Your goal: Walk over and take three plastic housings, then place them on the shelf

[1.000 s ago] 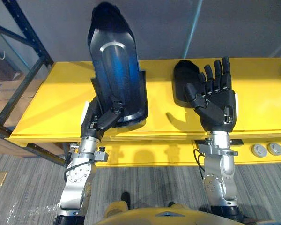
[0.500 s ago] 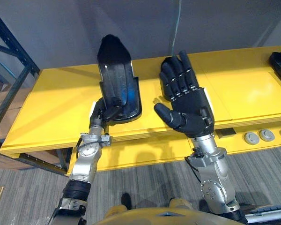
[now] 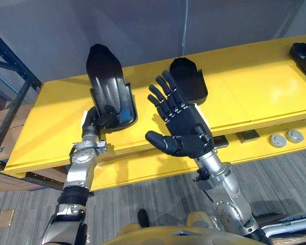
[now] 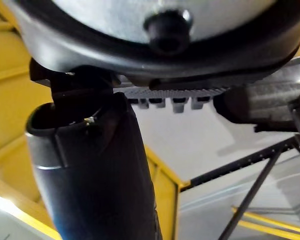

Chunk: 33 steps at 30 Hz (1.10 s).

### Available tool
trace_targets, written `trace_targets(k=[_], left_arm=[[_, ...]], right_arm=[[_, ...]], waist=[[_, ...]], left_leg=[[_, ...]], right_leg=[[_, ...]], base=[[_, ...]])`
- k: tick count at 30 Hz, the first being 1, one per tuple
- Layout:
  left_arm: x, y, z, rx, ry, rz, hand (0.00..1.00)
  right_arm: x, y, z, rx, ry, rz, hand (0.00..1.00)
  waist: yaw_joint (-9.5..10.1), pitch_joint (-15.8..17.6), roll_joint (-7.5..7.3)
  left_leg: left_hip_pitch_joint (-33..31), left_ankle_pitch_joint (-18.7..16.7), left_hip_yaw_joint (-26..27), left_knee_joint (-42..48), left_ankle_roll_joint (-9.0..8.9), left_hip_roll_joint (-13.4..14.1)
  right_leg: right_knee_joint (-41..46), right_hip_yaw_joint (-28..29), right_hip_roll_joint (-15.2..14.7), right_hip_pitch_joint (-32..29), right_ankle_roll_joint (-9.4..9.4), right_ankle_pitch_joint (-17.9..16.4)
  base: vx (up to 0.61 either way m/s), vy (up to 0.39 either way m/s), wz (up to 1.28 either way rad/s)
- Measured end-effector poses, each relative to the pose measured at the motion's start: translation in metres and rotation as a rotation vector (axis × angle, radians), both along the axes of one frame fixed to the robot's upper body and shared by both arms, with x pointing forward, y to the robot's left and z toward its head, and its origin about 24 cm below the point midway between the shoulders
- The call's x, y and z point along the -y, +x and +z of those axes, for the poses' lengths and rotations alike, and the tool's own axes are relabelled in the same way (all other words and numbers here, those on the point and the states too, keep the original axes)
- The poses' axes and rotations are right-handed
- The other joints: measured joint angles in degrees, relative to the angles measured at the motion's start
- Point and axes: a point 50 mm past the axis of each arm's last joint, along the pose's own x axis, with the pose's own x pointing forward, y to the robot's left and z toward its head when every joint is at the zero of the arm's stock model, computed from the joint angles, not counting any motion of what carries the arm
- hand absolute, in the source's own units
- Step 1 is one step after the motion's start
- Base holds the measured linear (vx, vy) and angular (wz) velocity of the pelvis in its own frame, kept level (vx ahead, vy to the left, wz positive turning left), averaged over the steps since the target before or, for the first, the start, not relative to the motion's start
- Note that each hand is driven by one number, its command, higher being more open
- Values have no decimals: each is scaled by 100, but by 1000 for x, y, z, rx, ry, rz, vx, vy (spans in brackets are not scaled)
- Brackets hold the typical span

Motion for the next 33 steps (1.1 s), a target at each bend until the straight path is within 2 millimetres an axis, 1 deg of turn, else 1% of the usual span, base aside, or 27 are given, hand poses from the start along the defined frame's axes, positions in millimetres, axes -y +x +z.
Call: trace_targets(k=[4,6,8,9,11,12,15,19,24,26,33], left_arm=[[2,1,-1,-10,-23,-40,0],[4,5,0,-17,-30,-54,0],[5,11,2,-27,-35,-57,0],[6,15,4,-31,-38,-60,0],[8,21,10,-20,-43,-67,0],[9,24,14,-9,-47,-68,100],[10,31,23,20,-70,-62,100],[11,39,37,65,-75,-49,100],[8,48,51,103,-66,-16,100],[7,52,59,130,-62,0,100],[4,54,64,145,-58,59,100]], right_arm=[[0,0,0,-1,0,-4,100],[1,0,4,12,4,-7,100],[0,0,9,32,8,0,100],[-1,0,13,52,11,6,100],[-2,-1,21,85,18,13,100],[-2,-2,24,99,21,21,100],[-3,-3,27,107,16,30,100],[-2,-3,28,115,-5,35,100],[-3,0,31,133,-22,24,100],[-3,0,32,136,-22,25,100],[-3,0,32,137,-23,24,100]], waist=[[45,21,26],[54,56,70],[50,81,100],[24,109,108],[-11,207,104],[-19,217,111],[-23,306,103],[-28,537,121],[-29,582,112],[-31,677,108],[-31,733,91]], left_leg=[[-37,-3,0,55,-2,-2],[-44,-10,1,59,-5,-1],[-54,-47,56,73,33,9],[-55,-51,170,90,39,29],[-81,-59,278,159,51,29],[-157,-58,299,179,55,21],[-227,-12,329,187,30,18],[-244,3,365,170,47,26],[-405,74,406,185,84,31],[-400,84,408,185,95,27],[-404,88,416,184,90,24]], right_leg=[[77,-9,-12,-49,-10,-42],[82,-14,-18,-49,-11,-43],[90,-26,-32,-49,-9,-45],[106,-31,-48,-50,4,-54],[184,-18,-89,-86,39,-85],[212,12,-96,-175,42,-86],[272,30,-106,-285,43,-86],[280,29,-108,-314,45,-85],[323,40,-111,-503,50,-81],[327,42,-115,-507,50,-82],[354,44,-121,-544,53,-84]], base=[[5,-6,2],[0,0,0],[0,0,0],[-28,-9,5],[-41,-5,2],[-35,0,-2],[0,0,0],[0,0,0],[0,0,0],[0,0,0],[0,0,0]])
